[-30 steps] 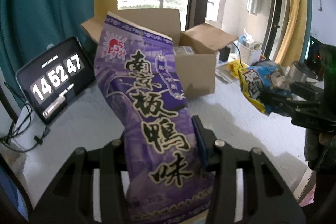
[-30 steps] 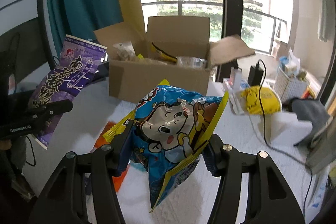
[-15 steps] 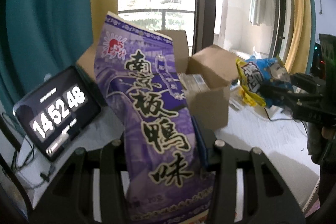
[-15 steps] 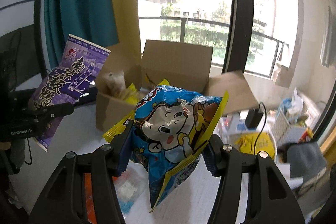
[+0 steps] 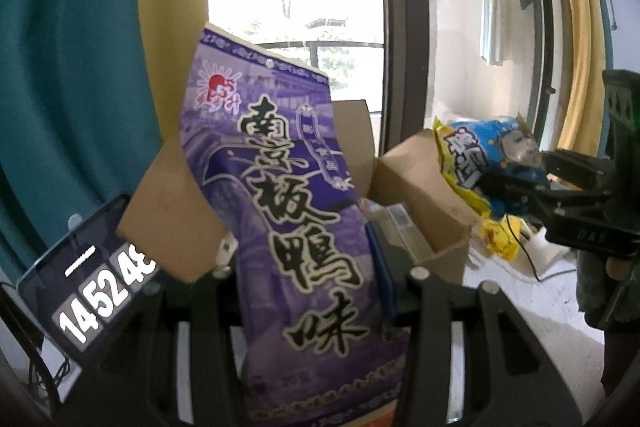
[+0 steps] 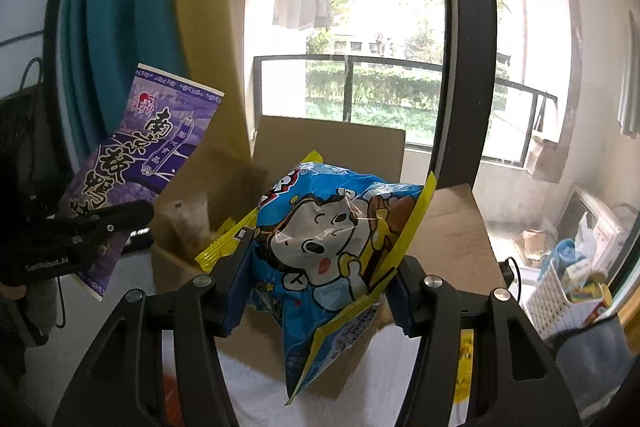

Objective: Organize snacks
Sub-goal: 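Carry the purple bag and blue chip bag into the box and open both tools, then move both tools back from the box to the remaining snacks, then grasp the blue soda cracker box with the left tool while the right tool grasps the clear packet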

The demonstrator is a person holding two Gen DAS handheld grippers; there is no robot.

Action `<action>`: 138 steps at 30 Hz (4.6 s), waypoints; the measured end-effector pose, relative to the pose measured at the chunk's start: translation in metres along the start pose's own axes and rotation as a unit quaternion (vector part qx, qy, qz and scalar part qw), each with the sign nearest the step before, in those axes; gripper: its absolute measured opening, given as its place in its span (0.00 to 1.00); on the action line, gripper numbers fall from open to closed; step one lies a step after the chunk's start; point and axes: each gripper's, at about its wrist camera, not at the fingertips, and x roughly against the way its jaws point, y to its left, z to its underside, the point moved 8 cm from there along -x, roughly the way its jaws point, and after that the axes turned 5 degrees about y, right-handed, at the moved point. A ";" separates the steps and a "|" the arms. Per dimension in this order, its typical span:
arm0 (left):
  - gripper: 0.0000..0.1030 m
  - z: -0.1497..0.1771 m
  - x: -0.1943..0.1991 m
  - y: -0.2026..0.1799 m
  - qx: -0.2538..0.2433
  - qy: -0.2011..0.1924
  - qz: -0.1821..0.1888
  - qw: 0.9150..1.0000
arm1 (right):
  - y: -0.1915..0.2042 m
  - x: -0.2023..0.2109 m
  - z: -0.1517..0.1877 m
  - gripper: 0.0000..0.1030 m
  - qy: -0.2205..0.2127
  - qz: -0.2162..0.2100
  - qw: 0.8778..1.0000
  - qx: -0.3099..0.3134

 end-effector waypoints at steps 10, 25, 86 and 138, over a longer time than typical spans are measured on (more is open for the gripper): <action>0.46 -0.027 -0.072 0.020 0.028 0.027 -0.002 0.999 | -0.036 -0.052 -0.024 0.59 0.001 -0.008 0.999 -0.050; 0.71 -0.027 -0.113 0.045 0.078 0.053 0.009 0.995 | -0.029 -0.116 -0.040 0.69 0.027 -0.019 0.996 -0.079; 0.80 0.136 0.098 -0.065 0.089 0.054 0.063 0.993 | 0.049 0.079 0.114 0.81 0.055 -0.004 0.996 -0.063; 0.51 0.278 0.074 0.007 0.136 0.172 0.070 0.973 | 0.108 -0.028 0.226 0.58 0.232 -0.032 0.963 -0.136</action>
